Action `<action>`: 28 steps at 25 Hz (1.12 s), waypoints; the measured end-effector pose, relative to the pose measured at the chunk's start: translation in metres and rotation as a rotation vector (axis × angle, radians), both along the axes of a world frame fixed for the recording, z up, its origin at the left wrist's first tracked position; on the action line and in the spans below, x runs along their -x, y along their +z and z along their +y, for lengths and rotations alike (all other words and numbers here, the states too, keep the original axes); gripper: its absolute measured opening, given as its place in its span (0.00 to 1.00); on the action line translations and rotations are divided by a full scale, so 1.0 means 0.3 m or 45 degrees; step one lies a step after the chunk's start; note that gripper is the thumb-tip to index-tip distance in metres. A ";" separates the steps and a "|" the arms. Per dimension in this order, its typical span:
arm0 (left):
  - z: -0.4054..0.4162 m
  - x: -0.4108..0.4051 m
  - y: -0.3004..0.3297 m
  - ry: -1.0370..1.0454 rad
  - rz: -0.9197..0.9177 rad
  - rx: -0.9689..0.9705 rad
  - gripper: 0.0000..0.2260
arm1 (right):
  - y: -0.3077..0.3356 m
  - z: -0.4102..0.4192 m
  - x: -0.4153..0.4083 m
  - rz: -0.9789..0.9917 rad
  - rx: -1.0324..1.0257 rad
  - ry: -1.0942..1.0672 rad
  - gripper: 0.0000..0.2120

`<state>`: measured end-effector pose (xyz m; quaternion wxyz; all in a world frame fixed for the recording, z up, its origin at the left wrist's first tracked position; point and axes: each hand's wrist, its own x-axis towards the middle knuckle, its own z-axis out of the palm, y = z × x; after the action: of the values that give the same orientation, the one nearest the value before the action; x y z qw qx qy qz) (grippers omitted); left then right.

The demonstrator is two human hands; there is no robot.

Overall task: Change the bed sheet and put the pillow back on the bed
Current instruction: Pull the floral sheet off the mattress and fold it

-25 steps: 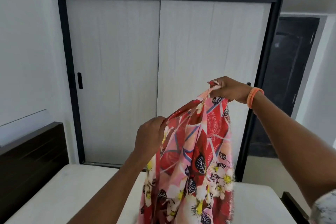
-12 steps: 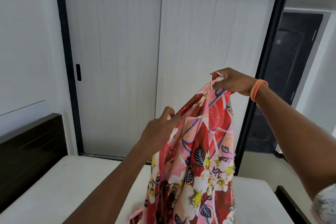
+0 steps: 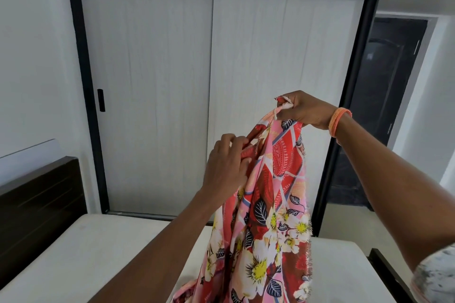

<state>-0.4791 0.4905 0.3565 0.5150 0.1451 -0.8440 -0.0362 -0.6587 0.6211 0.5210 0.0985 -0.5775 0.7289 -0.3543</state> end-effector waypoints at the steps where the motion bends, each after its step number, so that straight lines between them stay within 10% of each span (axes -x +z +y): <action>1: 0.012 0.011 0.004 -0.015 0.017 0.030 0.17 | -0.002 -0.001 -0.002 0.002 0.000 0.007 0.06; 12: 0.091 0.026 0.047 -0.147 0.161 -0.562 0.07 | -0.006 0.002 -0.017 0.003 0.041 0.023 0.05; 16: 0.091 0.034 0.059 0.003 0.184 -0.324 0.10 | -0.009 0.001 -0.019 -0.009 0.052 0.032 0.06; 28: 0.099 0.021 0.107 -0.508 0.132 -0.911 0.08 | -0.017 -0.007 -0.009 -0.001 0.073 0.019 0.07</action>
<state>-0.4855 0.5204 0.3885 0.4567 0.1467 -0.7628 -0.4337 -0.6560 0.6190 0.5158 0.0850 -0.5854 0.7140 -0.3745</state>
